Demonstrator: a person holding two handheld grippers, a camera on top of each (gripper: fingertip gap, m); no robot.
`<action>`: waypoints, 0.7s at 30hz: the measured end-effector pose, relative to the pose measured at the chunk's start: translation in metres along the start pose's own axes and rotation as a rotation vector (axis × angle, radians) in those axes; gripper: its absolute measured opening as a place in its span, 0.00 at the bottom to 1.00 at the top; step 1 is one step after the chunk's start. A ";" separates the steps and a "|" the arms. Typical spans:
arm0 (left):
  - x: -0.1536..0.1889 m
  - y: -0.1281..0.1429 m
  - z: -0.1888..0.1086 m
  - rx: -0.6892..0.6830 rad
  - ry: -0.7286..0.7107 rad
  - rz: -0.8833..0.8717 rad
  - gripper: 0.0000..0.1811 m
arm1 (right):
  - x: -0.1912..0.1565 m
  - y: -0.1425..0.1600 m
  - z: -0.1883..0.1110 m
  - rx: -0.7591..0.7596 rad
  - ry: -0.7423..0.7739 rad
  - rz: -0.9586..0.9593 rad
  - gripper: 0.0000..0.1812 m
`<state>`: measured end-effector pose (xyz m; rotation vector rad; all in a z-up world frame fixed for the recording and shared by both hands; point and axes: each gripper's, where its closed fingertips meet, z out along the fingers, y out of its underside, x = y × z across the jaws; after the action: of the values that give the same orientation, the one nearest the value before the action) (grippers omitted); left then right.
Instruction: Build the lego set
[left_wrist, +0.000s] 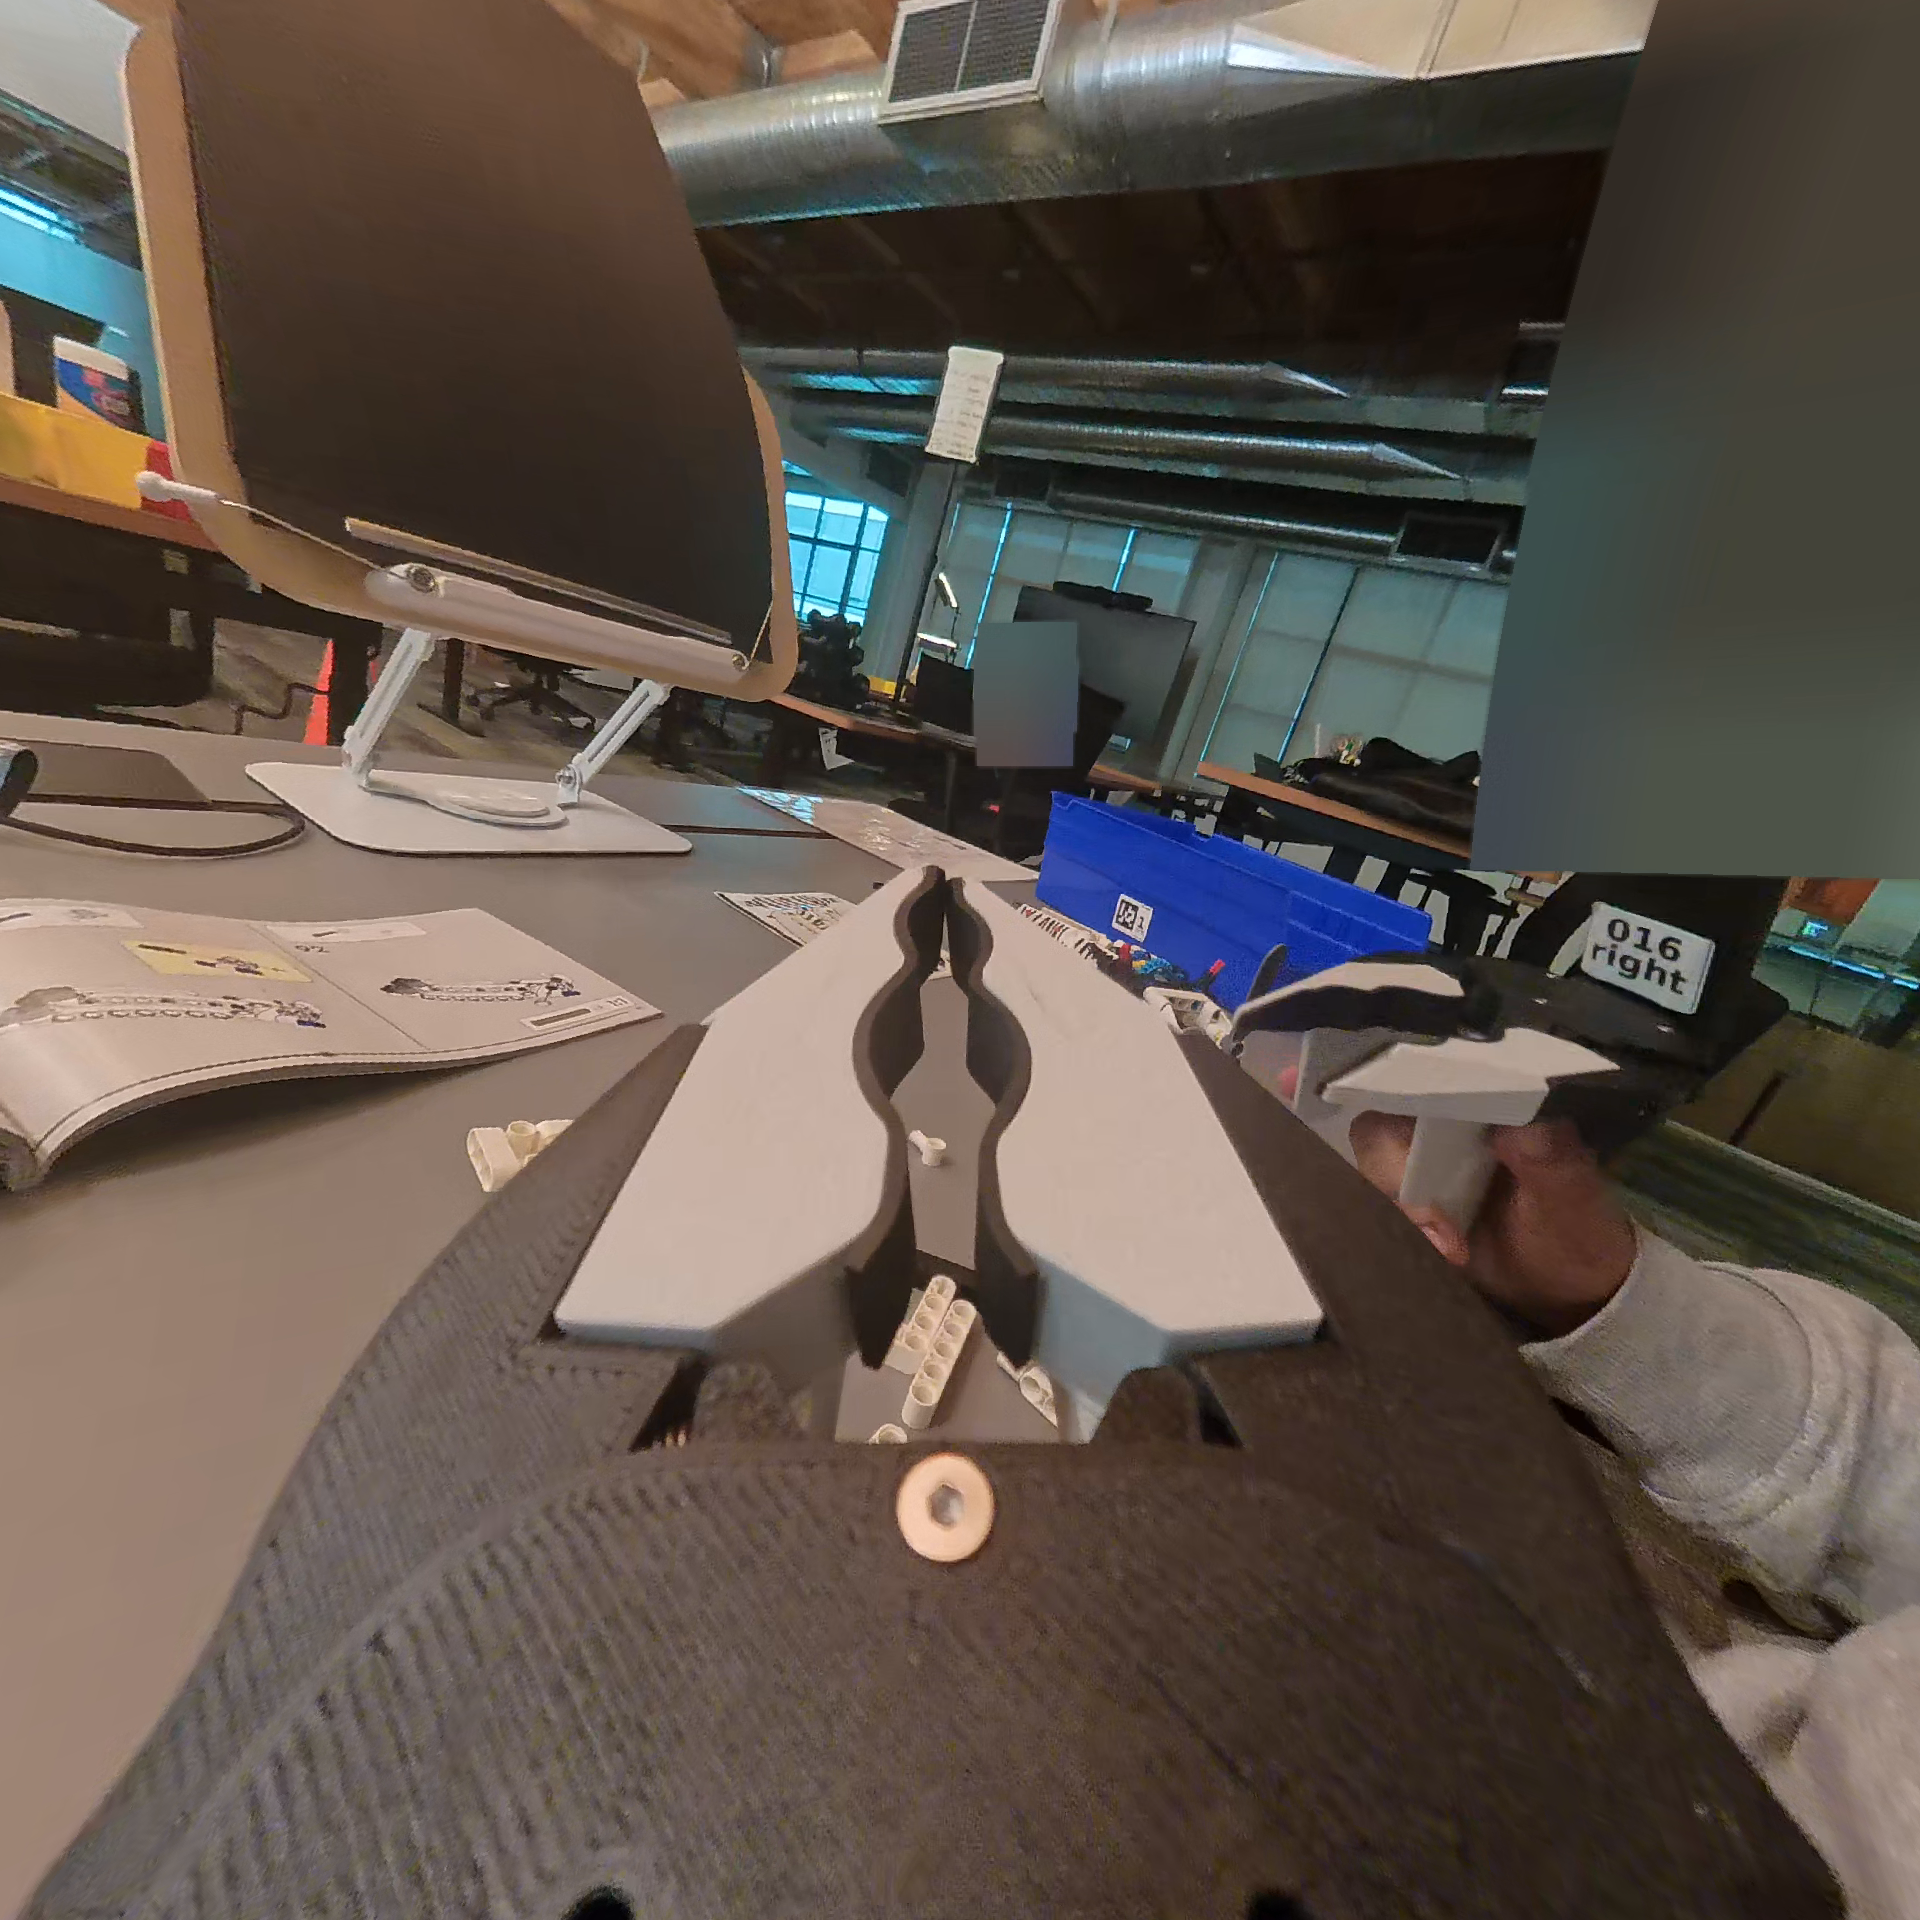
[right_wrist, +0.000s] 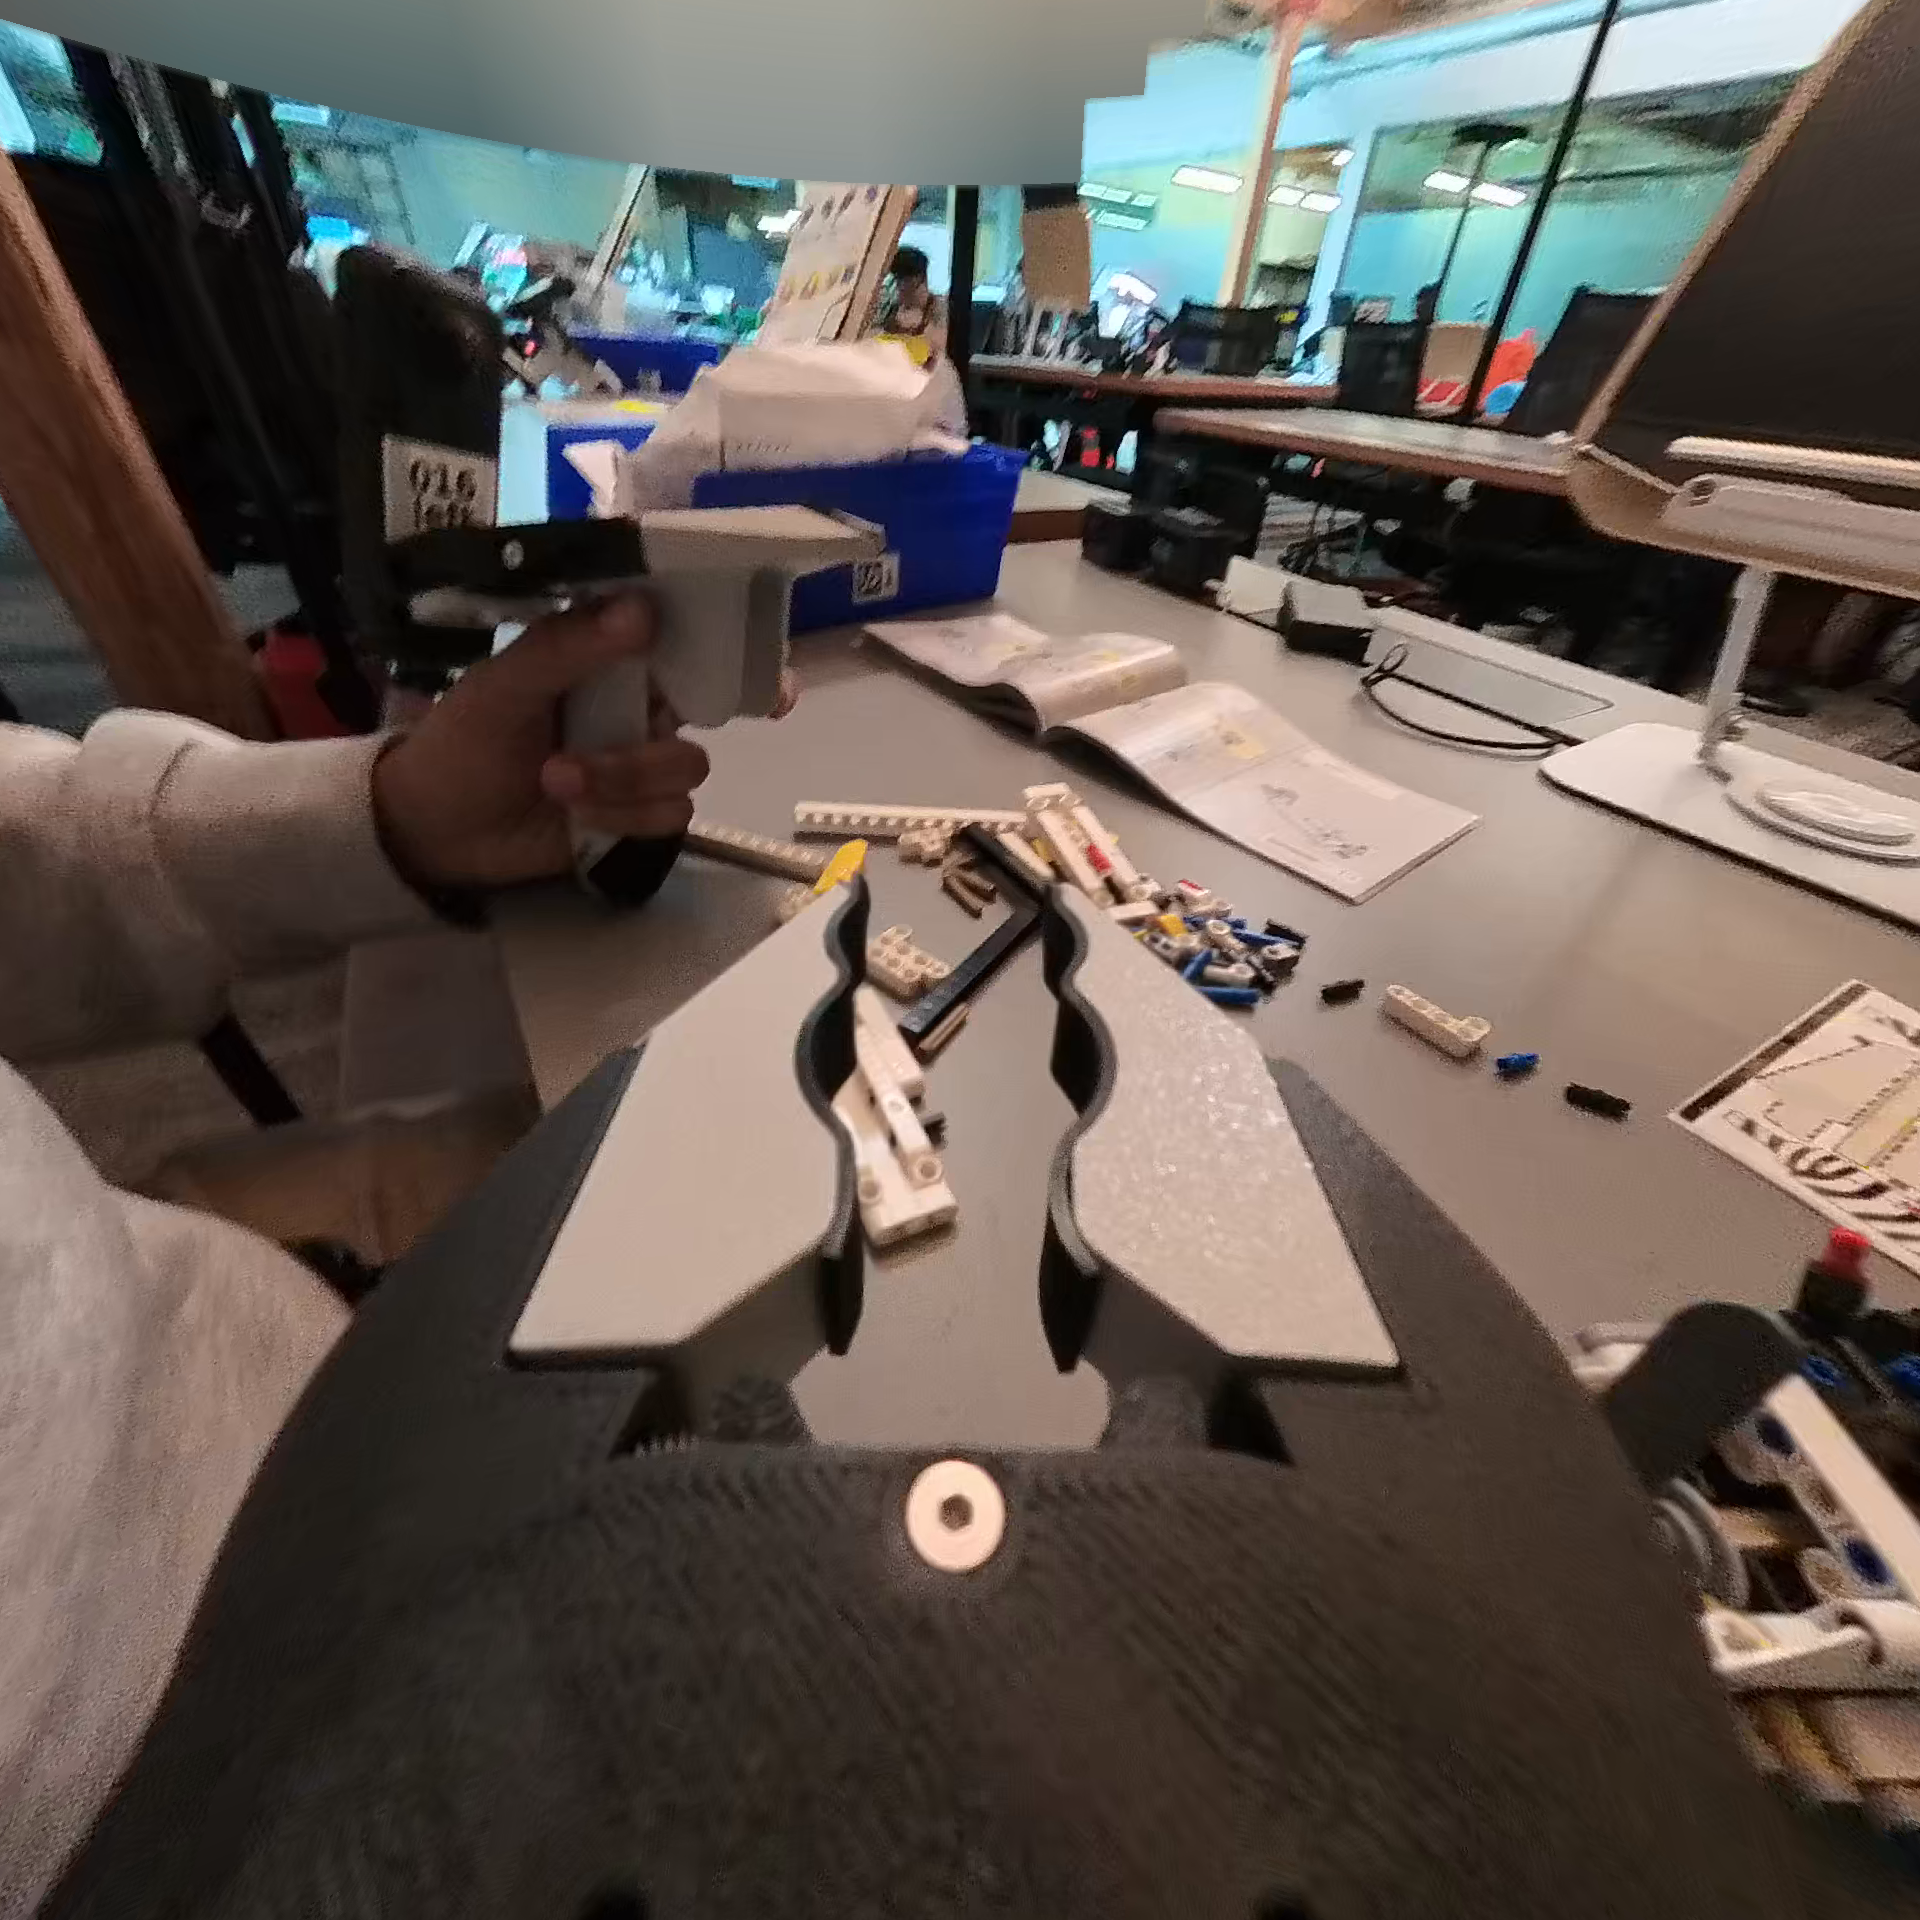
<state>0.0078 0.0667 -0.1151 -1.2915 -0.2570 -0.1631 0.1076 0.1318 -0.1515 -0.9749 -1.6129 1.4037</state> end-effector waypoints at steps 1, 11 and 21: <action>0.000 -0.001 -0.001 0.010 -0.002 -0.001 0.00 | -0.002 0.001 -0.001 -0.008 -0.010 -0.009 0.18; -0.007 -0.014 -0.014 0.113 -0.011 -0.067 0.04 | -0.013 0.032 0.012 -0.234 -0.139 0.051 0.26; -0.010 -0.019 -0.022 0.153 0.000 -0.119 0.08 | -0.013 0.016 0.013 -0.123 -0.163 0.034 0.22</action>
<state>-0.0041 0.0399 -0.1060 -1.1253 -0.3400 -0.2403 0.1014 0.1166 -0.1694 -0.9832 -1.8286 1.4522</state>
